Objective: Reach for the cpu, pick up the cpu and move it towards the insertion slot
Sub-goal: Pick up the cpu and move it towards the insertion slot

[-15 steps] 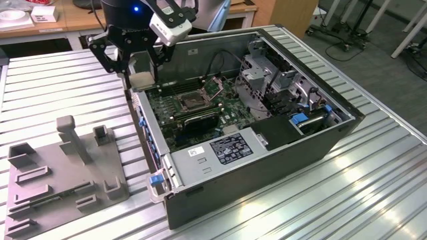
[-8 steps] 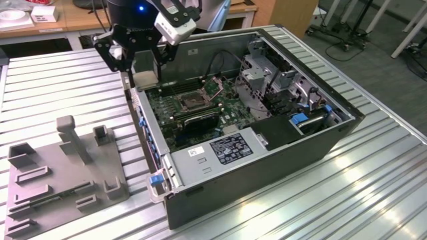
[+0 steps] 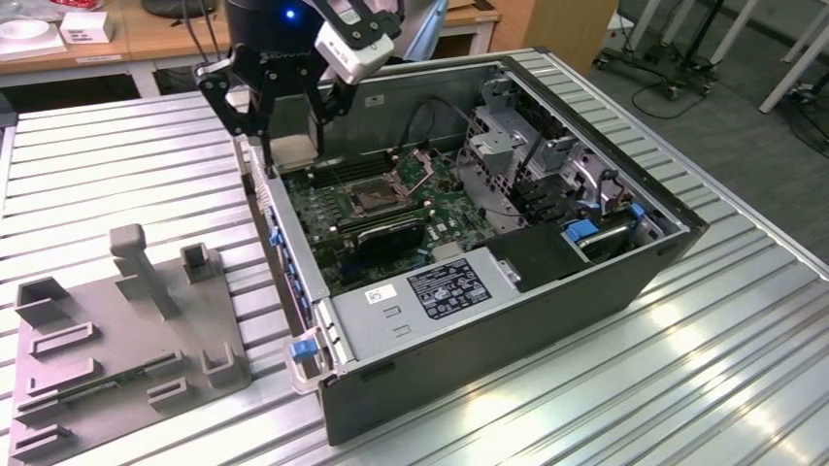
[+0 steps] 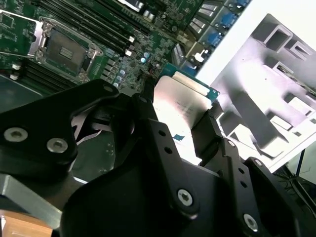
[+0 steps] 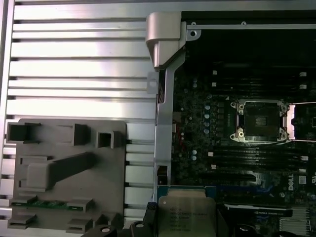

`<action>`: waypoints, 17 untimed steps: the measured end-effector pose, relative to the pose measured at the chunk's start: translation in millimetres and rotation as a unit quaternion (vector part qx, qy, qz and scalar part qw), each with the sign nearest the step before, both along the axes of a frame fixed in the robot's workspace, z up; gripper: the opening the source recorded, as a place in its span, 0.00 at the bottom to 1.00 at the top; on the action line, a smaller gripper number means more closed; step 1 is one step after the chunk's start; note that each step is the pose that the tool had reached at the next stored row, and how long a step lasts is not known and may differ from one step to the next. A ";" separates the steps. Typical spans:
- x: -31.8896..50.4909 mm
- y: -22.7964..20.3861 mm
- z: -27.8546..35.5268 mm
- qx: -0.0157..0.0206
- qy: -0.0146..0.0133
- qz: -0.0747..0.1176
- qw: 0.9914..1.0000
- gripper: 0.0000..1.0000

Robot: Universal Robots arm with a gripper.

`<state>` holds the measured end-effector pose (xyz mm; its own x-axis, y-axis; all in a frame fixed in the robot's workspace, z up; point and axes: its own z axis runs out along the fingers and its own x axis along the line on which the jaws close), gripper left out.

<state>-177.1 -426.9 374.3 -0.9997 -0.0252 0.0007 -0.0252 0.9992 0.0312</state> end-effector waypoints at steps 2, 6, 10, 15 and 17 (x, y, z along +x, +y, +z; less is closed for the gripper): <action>3.0 0.6 -0.1 0.000 0.000 0.000 1.000 0.54; 9.8 1.9 -0.3 0.000 0.000 0.000 1.000 0.54; 16.0 3.6 -0.4 0.000 0.000 0.000 1.000 0.54; 21.7 6.7 -0.6 0.000 0.000 0.000 1.000 0.54; 23.9 8.0 -0.7 0.000 0.000 0.000 1.000 0.54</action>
<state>-153.2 -419.0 373.6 -0.9997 -0.0252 0.0009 -0.0252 0.9992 0.0313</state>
